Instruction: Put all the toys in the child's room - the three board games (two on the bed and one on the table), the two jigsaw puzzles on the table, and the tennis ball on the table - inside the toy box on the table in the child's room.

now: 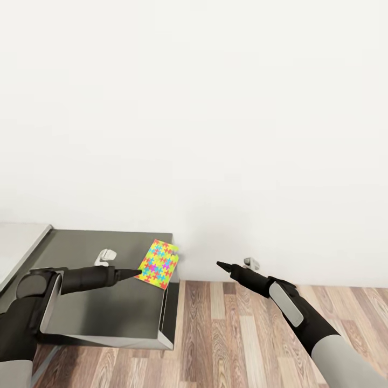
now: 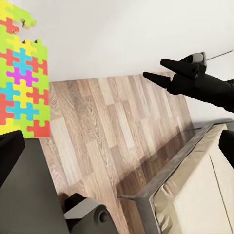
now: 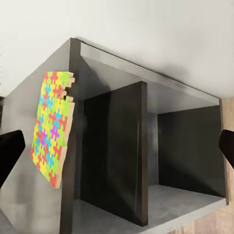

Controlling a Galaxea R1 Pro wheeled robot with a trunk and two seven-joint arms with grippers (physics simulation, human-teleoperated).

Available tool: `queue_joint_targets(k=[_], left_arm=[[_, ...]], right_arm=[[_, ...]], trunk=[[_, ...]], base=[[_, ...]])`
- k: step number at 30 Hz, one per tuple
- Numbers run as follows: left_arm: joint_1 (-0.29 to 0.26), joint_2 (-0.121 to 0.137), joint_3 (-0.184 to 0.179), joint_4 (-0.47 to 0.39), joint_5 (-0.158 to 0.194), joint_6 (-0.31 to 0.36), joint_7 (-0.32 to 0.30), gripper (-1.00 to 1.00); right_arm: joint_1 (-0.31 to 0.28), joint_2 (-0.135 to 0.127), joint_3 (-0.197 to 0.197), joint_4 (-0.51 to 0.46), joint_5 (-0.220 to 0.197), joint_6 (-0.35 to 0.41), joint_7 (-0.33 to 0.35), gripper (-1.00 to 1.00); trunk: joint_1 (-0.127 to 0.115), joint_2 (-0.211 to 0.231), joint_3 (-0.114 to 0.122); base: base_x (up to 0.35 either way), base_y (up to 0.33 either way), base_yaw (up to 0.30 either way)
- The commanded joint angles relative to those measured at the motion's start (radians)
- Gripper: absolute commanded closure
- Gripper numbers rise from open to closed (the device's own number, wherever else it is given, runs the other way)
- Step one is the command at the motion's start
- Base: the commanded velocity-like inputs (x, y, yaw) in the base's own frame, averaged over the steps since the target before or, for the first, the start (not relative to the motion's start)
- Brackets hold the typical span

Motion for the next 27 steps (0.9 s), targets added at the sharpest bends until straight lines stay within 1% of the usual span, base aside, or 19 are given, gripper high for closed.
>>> queue_joint_targets(k=[1,27], left_arm=[[-0.001,0.000,0.001,-0.001,-0.007,0.010,-0.008,-1.00],[-0.001,0.000,-0.002,-0.001,-0.007,0.008,-0.006,-1.00]], right_arm=[[-0.001,-0.001,0.002,0.000,-0.006,0.003,-0.001,-1.00],[-0.001,0.002,0.002,0.000,-0.006,0.000,-0.001,-1.00]], trunk=[[0.001,-0.002,0.000],[0.001,-0.002,0.043]], base=[[0.000,0.000,0.000],[0.000,0.000,0.000]])
